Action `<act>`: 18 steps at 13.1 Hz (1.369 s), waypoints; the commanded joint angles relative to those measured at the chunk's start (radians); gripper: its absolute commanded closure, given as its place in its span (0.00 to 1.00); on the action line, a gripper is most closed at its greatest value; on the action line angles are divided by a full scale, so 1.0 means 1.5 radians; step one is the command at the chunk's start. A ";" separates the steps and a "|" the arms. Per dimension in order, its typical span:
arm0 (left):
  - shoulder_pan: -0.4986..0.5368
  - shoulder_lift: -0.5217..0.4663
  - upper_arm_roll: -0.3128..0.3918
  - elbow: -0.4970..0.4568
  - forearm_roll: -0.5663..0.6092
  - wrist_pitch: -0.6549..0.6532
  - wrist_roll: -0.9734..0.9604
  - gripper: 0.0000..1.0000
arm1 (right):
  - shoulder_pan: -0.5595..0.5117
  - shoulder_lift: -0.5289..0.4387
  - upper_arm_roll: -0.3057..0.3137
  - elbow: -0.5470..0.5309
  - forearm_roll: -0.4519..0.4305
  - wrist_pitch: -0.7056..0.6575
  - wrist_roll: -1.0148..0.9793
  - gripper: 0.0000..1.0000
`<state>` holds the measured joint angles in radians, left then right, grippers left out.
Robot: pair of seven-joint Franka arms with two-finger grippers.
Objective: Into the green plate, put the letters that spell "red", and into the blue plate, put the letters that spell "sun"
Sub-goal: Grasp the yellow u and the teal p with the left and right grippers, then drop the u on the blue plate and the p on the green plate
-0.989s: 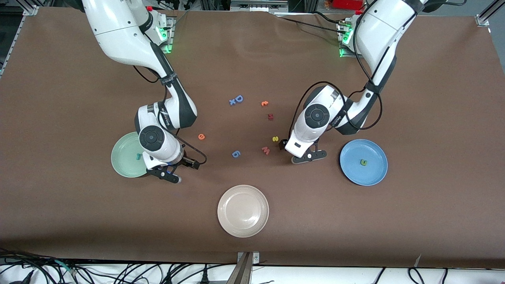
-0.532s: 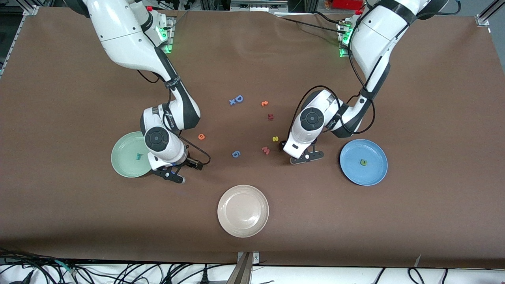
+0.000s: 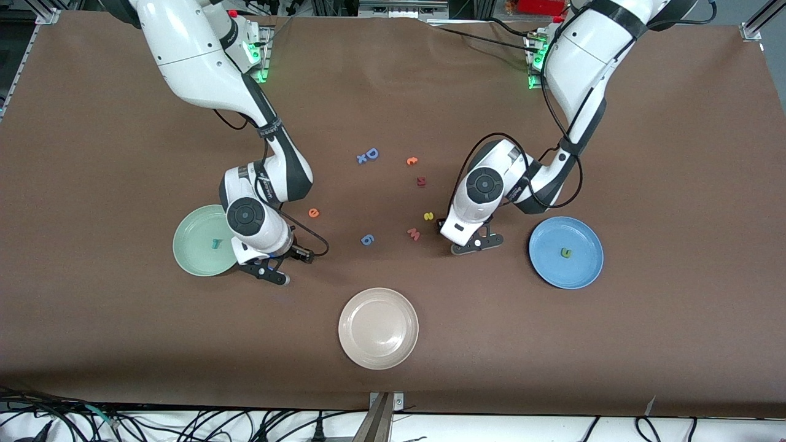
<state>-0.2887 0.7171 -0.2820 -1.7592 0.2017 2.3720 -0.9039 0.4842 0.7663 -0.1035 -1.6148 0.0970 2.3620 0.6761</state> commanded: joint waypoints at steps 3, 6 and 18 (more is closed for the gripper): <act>-0.005 -0.010 0.003 -0.006 0.023 -0.020 -0.011 0.41 | 0.003 0.003 0.007 -0.009 0.012 -0.002 0.006 0.52; -0.005 -0.014 0.001 -0.006 0.023 -0.034 -0.010 0.40 | 0.003 0.003 0.007 -0.009 0.012 -0.003 0.005 0.61; -0.004 -0.014 0.001 -0.008 0.024 -0.034 -0.007 1.00 | -0.056 -0.011 0.004 0.113 0.005 -0.191 -0.080 0.64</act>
<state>-0.2940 0.7054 -0.2883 -1.7541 0.2025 2.3443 -0.9037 0.4418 0.7592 -0.1061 -1.4999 0.0985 2.1596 0.6258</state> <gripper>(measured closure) 0.696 0.617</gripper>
